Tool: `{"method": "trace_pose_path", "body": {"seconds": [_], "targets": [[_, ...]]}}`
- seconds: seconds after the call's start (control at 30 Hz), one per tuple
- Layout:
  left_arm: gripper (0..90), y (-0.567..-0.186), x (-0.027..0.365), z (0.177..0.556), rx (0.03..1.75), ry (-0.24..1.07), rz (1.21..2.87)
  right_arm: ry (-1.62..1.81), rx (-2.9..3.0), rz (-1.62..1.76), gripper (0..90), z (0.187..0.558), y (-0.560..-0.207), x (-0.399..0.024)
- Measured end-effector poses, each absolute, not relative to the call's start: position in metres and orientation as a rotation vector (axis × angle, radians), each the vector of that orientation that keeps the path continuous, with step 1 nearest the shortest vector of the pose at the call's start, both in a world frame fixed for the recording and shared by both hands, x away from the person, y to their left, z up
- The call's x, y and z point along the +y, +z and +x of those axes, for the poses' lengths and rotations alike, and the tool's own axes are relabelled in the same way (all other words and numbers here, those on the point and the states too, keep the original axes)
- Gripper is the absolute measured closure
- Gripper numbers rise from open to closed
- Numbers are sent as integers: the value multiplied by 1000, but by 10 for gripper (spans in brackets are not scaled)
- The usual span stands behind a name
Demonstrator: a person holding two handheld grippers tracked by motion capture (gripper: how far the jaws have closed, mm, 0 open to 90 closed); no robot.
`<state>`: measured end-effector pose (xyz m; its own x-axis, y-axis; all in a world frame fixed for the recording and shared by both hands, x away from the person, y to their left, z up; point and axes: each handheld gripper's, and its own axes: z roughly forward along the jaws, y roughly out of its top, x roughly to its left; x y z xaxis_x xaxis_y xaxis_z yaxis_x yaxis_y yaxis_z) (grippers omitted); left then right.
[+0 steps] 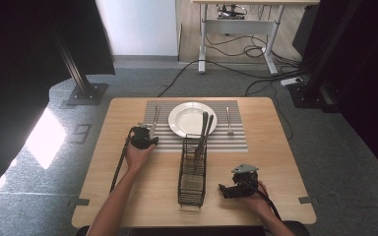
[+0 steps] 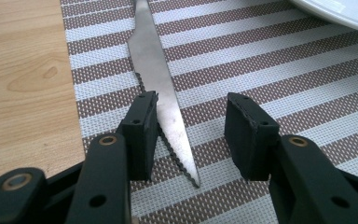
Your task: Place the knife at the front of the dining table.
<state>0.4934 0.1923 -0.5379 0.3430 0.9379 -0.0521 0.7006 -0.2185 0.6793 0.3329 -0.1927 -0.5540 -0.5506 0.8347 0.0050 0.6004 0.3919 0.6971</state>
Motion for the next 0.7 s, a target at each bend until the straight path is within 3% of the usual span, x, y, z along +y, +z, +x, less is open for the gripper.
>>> {"method": "trace_pose_path", "body": {"seconds": [0.4,0.7], "targets": [[384,-520,199,478,1368,519,1939,944,2310,1240,0,333,-554,-193],[338,-497,210,440,1259,512,1909,946,2308,1241,0,333,-554,-193]]}}
